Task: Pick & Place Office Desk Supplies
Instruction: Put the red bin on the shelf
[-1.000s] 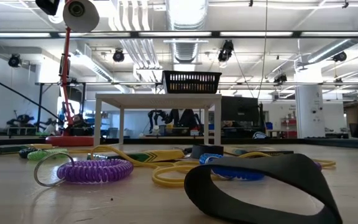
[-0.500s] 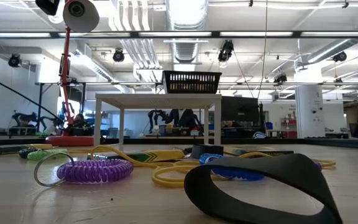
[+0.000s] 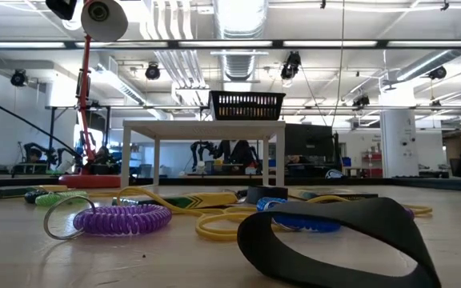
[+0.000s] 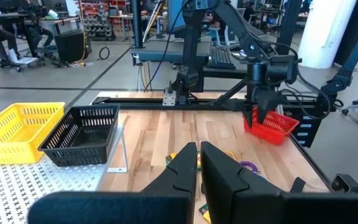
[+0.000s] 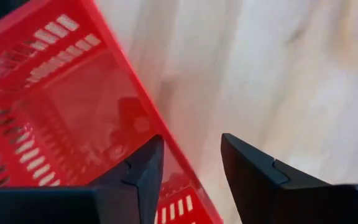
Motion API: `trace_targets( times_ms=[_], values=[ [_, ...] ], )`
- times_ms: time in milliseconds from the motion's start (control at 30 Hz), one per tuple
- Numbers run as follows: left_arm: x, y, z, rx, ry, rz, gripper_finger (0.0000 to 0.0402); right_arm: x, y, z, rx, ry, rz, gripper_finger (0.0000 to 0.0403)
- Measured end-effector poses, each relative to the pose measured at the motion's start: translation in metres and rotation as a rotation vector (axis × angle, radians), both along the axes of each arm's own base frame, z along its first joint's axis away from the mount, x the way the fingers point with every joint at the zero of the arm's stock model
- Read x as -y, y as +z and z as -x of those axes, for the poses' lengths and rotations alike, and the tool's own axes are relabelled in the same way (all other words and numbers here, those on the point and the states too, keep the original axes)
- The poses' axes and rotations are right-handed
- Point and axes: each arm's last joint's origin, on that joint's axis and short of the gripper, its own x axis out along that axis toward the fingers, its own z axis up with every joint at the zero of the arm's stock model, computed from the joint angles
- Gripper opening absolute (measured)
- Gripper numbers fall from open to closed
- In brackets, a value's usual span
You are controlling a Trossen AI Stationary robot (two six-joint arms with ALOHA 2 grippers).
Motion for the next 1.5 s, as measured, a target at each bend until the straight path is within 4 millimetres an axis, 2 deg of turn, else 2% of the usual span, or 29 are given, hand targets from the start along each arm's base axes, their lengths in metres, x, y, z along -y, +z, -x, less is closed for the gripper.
trace_targets(
  times_ms=[133,300,400,500,633,867,967,1100,1167,1267,1400,1500],
  values=[
    [0.000,0.000,0.000,0.000,0.001,0.000,0.0028,0.003,0.013,-0.007,0.106,0.001,0.093,0.0147],
    [0.000,0.000,0.000,0.000,0.000,-0.003,0.0028,0.005,0.039,-0.012,0.146,-0.019,0.054,0.0140],
    [0.000,0.000,0.000,0.000,0.000,-0.003,0.0028,0.004,0.041,-0.013,0.155,0.027,0.058,0.0137],
    [0.000,0.000,0.000,0.000,0.000,-0.003,0.0028,0.004,0.033,-0.015,0.165,0.049,0.062,0.0137],
    [0.000,0.000,0.000,0.000,0.000,-0.003,0.0028,0.007,0.009,-0.018,0.095,0.119,0.043,0.0137],
    [0.000,0.000,0.000,0.000,0.000,-0.003,0.0028,0.017,-0.006,-0.022,0.045,0.202,0.066,0.0130],
    [0.000,0.000,0.000,0.000,0.000,-0.003,0.0028,0.022,-0.011,-0.024,0.040,0.209,0.067,0.0102],
    [0.000,0.000,0.000,0.000,0.000,-0.003,0.0028,0.029,-0.020,-0.030,0.104,0.205,0.037,0.0037],
    [0.000,0.000,0.000,0.000,0.000,-0.003,0.0028,0.032,-0.022,-0.037,0.193,0.174,-0.006,0.0017],
    [0.000,0.000,0.000,0.000,0.000,-0.003,0.0028,0.039,-0.025,-0.050,0.379,0.063,-0.031,0.0014],
    [0.000,0.000,0.000,0.000,0.000,-0.002,0.0028,0.053,-0.014,-0.070,0.638,-0.212,-0.066,0.0012],
    [0.000,0.000,0.000,0.000,0.000,-0.001,0.0028,0.063,-0.012,-0.075,0.745,-0.434,0.032,0.0012]
  ],
)
